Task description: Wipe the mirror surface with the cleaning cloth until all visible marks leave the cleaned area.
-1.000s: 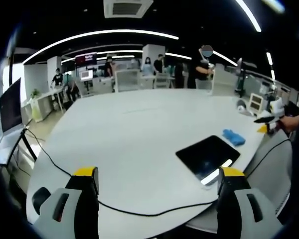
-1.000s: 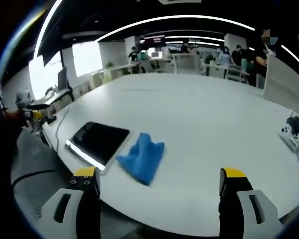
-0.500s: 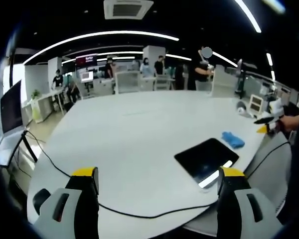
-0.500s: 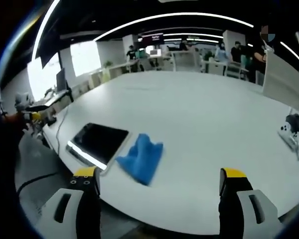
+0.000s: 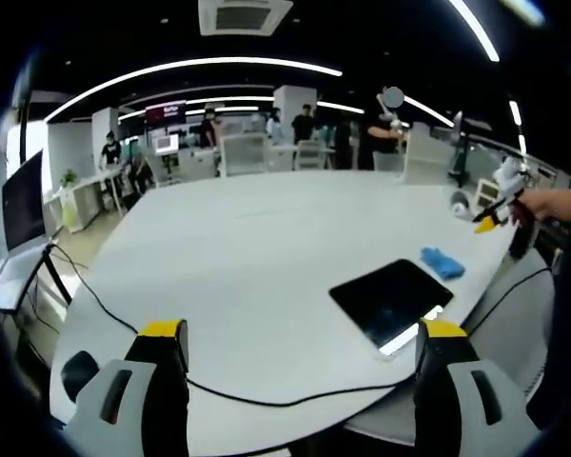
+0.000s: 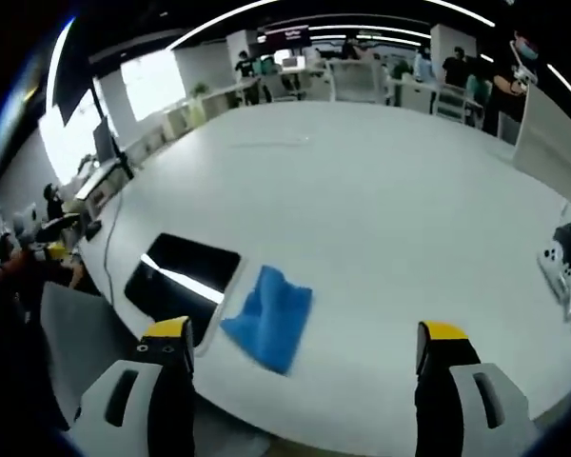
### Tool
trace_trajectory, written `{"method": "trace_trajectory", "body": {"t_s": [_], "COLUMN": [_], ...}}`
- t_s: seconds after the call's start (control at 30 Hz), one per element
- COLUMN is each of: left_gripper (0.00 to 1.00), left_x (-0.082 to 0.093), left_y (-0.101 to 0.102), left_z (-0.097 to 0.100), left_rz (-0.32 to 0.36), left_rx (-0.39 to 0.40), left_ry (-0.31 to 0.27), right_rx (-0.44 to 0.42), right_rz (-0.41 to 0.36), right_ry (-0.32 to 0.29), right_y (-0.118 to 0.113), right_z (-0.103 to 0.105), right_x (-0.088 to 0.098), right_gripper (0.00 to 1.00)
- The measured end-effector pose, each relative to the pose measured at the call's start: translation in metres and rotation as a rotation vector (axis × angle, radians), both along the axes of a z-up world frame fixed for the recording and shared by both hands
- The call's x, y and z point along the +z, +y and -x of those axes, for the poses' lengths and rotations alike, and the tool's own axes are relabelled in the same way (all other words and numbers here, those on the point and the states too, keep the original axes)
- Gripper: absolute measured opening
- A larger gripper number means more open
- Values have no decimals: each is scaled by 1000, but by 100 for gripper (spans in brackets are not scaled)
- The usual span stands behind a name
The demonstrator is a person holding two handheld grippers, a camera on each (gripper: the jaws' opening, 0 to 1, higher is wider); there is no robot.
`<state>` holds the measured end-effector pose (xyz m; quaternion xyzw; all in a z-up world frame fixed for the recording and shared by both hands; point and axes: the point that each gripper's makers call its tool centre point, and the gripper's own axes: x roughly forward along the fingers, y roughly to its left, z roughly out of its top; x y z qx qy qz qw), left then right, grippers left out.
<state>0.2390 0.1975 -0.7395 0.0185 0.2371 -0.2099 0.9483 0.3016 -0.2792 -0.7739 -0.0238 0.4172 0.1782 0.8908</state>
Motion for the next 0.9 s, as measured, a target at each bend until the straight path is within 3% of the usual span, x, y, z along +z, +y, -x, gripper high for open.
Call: {"method": "trace_trajectory", "body": {"t_s": [0.2, 0.33, 0.47, 0.57, 0.67, 0.9], "left_gripper": [100, 100, 100, 100, 100, 100], "left_x": [0, 0, -1, -3, -5, -5], "left_y": [-5, -3, -1, -1, -4, -8], "left_z": [1, -1, -1, -1, -2, -1], "left_rz": [3, 2, -3, -5, -7, -20], "left_rx": [-6, -4, -1, 0, -9, -32], "left_ry": [3, 2, 7, 11, 19, 28], "right_rx": [45, 55, 63, 98, 154, 136], "right_rz": [31, 35, 26, 23, 68, 15], "right_ry": [1, -19, -31, -25, -64, -68], "right_y": [16, 21, 29, 39, 46, 55], "right_z": [-23, -27, -24, -19, -20, -25], "right_x": [-4, -11, -22, -37, -47, -65], "right_gripper": [96, 87, 86, 71, 61, 38]}}
